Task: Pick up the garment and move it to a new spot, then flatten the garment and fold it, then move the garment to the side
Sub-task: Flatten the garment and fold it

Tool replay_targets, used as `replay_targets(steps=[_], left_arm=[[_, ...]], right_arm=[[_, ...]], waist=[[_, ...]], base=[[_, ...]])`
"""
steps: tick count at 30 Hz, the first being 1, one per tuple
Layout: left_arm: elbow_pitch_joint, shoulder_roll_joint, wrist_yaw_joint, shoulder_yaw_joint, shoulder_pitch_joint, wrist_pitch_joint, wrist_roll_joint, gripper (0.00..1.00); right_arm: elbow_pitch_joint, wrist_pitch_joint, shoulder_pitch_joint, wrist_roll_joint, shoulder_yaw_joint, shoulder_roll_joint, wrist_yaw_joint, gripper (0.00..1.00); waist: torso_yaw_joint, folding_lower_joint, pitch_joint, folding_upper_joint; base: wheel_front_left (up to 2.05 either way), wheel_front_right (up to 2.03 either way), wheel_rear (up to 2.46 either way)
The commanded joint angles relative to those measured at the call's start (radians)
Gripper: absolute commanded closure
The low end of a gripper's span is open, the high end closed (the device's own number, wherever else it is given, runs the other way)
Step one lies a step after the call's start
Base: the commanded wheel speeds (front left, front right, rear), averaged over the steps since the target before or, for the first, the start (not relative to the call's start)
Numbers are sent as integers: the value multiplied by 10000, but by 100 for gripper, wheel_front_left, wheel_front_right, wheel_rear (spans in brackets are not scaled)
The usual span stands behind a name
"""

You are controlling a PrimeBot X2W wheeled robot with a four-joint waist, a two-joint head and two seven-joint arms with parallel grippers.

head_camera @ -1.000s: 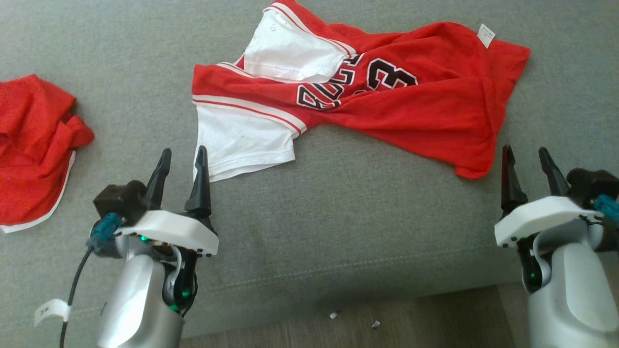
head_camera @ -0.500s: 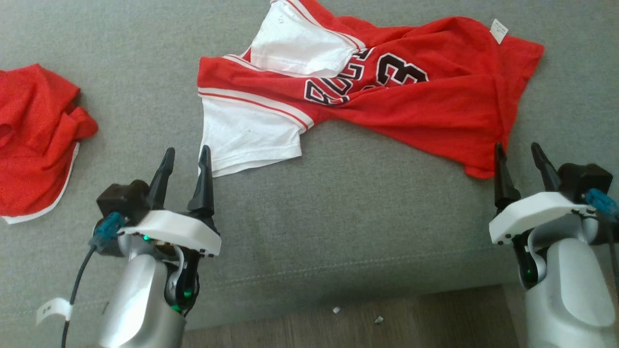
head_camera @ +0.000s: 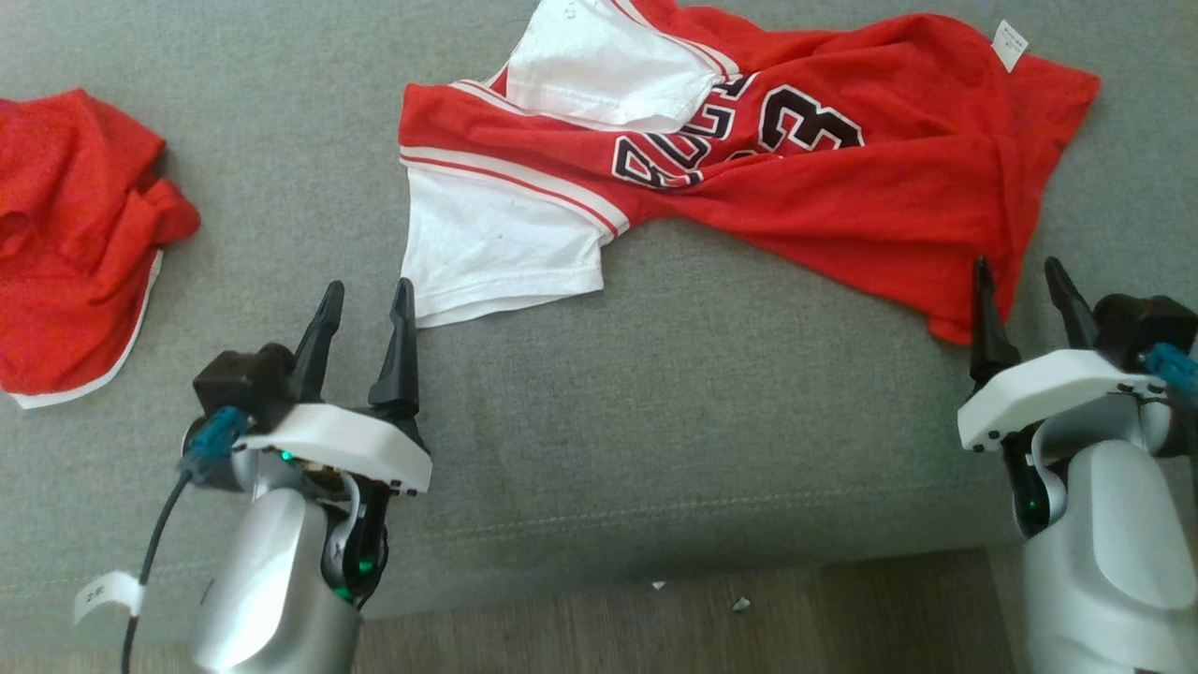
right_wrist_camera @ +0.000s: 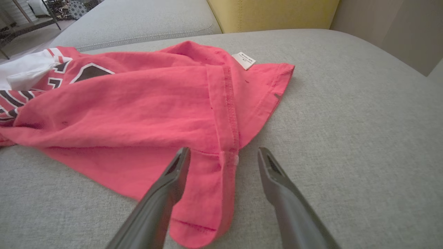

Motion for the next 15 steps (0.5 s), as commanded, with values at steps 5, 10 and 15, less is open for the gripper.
replay_targets(steps=[5, 10, 15], left_arm=[[-270, 135, -69, 301, -389, -122, 170, 0], [-251, 135, -64, 307, -443, -122, 203, 0], [-220, 135, -70, 321, -465, -122, 228, 0]], right_arm=[[-130, -162, -385, -42, 102, 48, 63, 100], [-25, -195, -464, -52, 32, 48, 63, 100], [53, -264, -505, -48, -23, 49, 63, 100]], waist=[[-14, 0, 87, 0], [-52, 0, 128, 0], [-81, 0, 129, 0]], base=[[0, 0, 0], [0, 0, 0], [0, 0, 0]])
